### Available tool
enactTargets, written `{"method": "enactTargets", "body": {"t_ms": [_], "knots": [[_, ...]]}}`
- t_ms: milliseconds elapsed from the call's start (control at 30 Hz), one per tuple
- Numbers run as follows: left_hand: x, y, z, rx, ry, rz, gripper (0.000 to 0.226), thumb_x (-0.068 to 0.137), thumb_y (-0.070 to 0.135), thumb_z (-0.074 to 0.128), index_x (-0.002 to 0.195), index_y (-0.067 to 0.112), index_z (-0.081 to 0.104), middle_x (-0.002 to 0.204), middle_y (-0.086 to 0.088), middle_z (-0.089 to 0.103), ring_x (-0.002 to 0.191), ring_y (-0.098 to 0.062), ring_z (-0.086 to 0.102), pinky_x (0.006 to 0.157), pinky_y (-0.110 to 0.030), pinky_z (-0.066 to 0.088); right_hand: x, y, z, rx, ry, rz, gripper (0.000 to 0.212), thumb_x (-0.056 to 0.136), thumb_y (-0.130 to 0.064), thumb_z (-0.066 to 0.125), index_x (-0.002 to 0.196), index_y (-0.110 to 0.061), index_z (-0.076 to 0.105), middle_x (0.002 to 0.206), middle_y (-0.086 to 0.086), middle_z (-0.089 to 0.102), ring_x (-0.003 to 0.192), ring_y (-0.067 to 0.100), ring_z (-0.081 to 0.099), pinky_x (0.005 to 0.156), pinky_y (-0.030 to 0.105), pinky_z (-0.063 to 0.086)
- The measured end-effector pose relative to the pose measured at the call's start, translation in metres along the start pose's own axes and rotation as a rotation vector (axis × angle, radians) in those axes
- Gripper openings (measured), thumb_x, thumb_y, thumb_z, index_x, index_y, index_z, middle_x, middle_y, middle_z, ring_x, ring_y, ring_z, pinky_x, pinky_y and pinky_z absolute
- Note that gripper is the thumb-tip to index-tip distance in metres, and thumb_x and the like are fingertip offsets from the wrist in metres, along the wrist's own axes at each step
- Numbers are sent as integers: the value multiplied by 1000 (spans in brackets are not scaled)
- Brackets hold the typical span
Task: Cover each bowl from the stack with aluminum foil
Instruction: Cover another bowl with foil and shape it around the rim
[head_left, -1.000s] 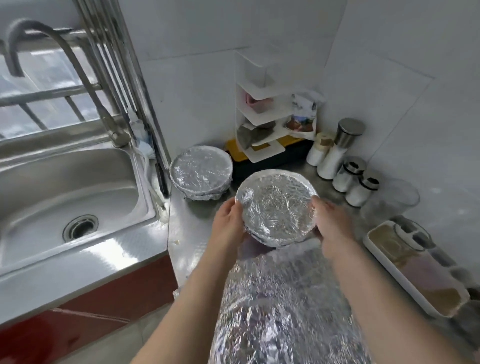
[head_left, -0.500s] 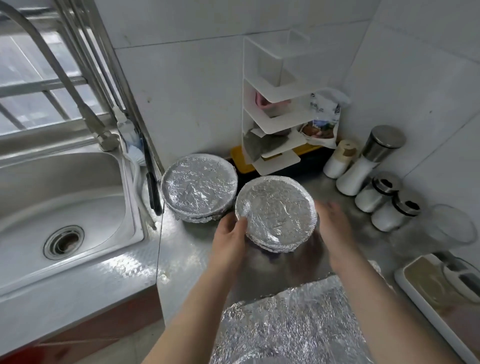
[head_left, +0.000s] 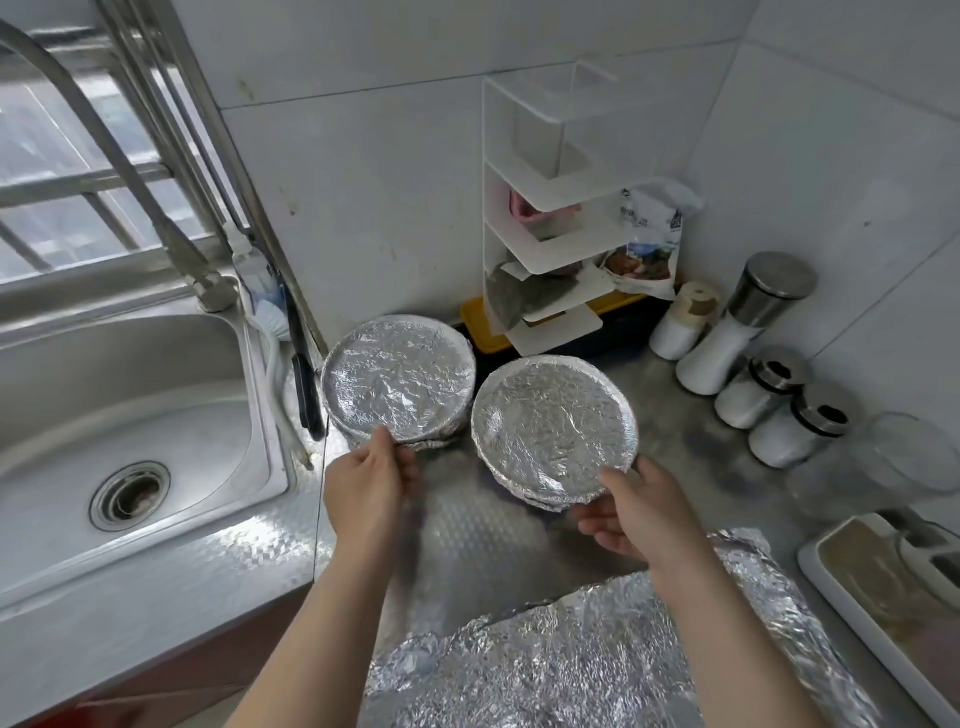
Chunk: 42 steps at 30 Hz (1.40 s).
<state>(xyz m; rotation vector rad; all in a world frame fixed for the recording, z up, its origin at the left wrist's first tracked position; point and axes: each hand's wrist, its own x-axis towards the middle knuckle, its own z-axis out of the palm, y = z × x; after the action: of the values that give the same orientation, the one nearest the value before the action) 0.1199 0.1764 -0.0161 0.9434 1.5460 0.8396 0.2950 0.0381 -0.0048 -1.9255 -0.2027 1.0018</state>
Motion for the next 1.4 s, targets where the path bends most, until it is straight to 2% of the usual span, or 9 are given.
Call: {"method": "enactTargets", "body": {"t_ms": [200,333,500,667,800,1033,1133,1267,1400], "knots": [[4,7,0,30,-8,-17,37,90,23,53,60,7,66,54,-4,65,46,-18,49,49,-28,33,11,-9,-3,-102,20,-54,10,94,-16,44,94,-18,54,64,9,71,49,19,62,49,24,44],[3,13,1,26,-66,-47,37,93,19,49,64,3,66,59,-10,63,43,-15,47,38,-20,33,18,-13,-11,-191,13,-82,17,92,-16,41,100,-12,56,83,19,70,48,18,62,49,26,43],[-20,-5,15,215,-256,127,38,95,28,55,67,8,71,60,-5,69,53,-18,58,60,-37,48,16,-12,-42,-222,86,-92,19,96,-14,40,97,-10,58,76,19,67,46,18,58,41,22,38],[-59,-15,75,350,-609,281,29,94,41,57,120,27,57,100,10,69,92,-13,67,86,-43,55,22,-12,-60,-132,226,-89,17,96,-12,39,92,-13,56,64,12,62,37,13,54,38,20,36],[-66,-7,114,279,-724,242,45,86,41,55,128,29,47,110,8,68,100,-17,66,89,-47,54,34,-15,-64,41,286,-94,23,94,-11,39,105,-14,58,69,16,66,42,17,54,45,22,40],[-63,12,128,39,-777,168,44,92,10,57,129,32,55,120,13,67,105,-9,63,82,-22,47,37,-26,-62,341,109,-40,24,97,-11,44,116,-7,58,84,18,66,46,16,59,42,22,48],[-73,15,115,12,-799,216,50,90,-5,54,125,30,57,110,12,68,87,0,64,71,-13,48,31,-28,-65,417,52,22,21,97,-14,48,114,-7,57,90,18,70,61,21,66,51,24,56],[-75,-6,73,502,-795,319,49,84,3,59,128,25,60,125,-1,64,94,-19,67,88,-41,55,14,-24,-77,362,36,48,11,97,-16,51,106,-14,56,96,16,72,67,22,66,63,31,54],[-89,-34,9,1230,-800,507,43,90,29,67,132,29,58,126,3,63,113,-18,59,96,-31,48,-22,0,-85,-157,-52,-129,35,96,-13,54,129,-22,54,108,5,67,83,21,62,70,33,47]]}}
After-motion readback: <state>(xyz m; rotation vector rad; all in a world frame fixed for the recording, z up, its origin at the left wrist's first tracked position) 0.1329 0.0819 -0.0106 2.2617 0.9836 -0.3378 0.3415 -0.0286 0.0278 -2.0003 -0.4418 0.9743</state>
